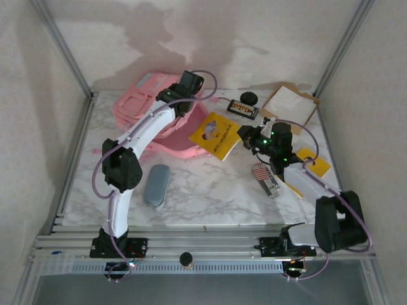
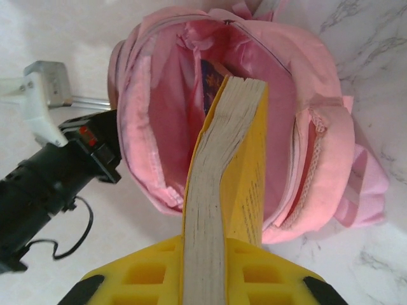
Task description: Pack books, pencil case, and school supplies into a backpack
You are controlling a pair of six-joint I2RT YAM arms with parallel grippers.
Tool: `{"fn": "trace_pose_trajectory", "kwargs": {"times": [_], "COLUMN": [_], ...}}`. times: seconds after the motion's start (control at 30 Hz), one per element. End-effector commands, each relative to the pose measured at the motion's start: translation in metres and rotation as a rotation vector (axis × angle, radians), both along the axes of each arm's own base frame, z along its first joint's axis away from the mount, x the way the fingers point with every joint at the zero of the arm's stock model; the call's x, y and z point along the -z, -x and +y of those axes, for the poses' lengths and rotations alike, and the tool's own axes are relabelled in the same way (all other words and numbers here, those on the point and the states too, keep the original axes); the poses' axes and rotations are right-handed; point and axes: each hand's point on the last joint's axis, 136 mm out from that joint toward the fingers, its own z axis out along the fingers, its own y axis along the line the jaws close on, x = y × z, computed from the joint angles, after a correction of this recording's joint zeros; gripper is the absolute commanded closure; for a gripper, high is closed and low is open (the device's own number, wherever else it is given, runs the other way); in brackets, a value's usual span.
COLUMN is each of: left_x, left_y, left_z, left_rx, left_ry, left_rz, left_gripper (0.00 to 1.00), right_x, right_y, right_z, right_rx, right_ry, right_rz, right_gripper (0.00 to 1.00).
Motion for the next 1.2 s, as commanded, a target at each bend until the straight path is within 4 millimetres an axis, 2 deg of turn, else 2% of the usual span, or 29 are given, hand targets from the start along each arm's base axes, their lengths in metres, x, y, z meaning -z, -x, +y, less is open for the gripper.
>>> {"fn": "trace_pose_trajectory", "kwargs": {"times": [0.0, 0.1, 0.23, 0.4, 0.53, 0.63, 0.8, 0.93, 1.07, 1.17], "left_x": [-0.085, -0.094, -0.102, -0.110, -0.113, -0.113, -0.108, -0.105, -0.101, -0.097], "left_y": [-0.009, -0.007, -0.007, -0.006, -0.005, -0.006, -0.006, -0.005, -0.005, -0.005], "left_z": [0.006, 0.008, 0.011, 0.014, 0.010, 0.009, 0.011, 0.006, 0.003, 0.001], "left_rx": [0.002, 0.001, -0.004, -0.014, 0.002, 0.000, -0.017, 0.001, 0.003, 0.005], "left_ry": [0.100, 0.117, 0.160, 0.195, 0.241, 0.252, 0.255, 0.289, 0.313, 0.321], "left_rz": [-0.206, -0.217, -0.228, -0.245, -0.245, -0.246, -0.237, -0.222, -0.213, -0.204], "left_gripper": [1.00, 1.00, 1.00, 1.00, 1.00, 1.00, 1.00, 1.00, 1.00, 1.00], "right_x": [-0.058, -0.050, -0.051, -0.045, -0.019, -0.007, 0.040, 0.069, 0.092, 0.096], "right_y": [-0.021, -0.037, -0.056, -0.071, -0.087, -0.103, -0.135, -0.154, -0.171, -0.179], "right_z": [0.027, 0.052, 0.084, 0.104, 0.130, 0.151, 0.171, 0.197, 0.214, 0.222], "right_rx": [-0.008, -0.023, -0.062, -0.077, -0.092, -0.090, -0.024, -0.034, -0.034, -0.067], "right_ry": [-0.167, -0.206, -0.276, -0.349, -0.370, -0.364, -0.303, -0.232, -0.124, -0.091], "right_rz": [-0.203, -0.199, -0.227, -0.253, -0.192, -0.166, -0.078, -0.049, -0.023, -0.026], "right_gripper": [1.00, 1.00, 1.00, 1.00, 1.00, 1.00, 0.99, 0.92, 0.72, 0.56]}}
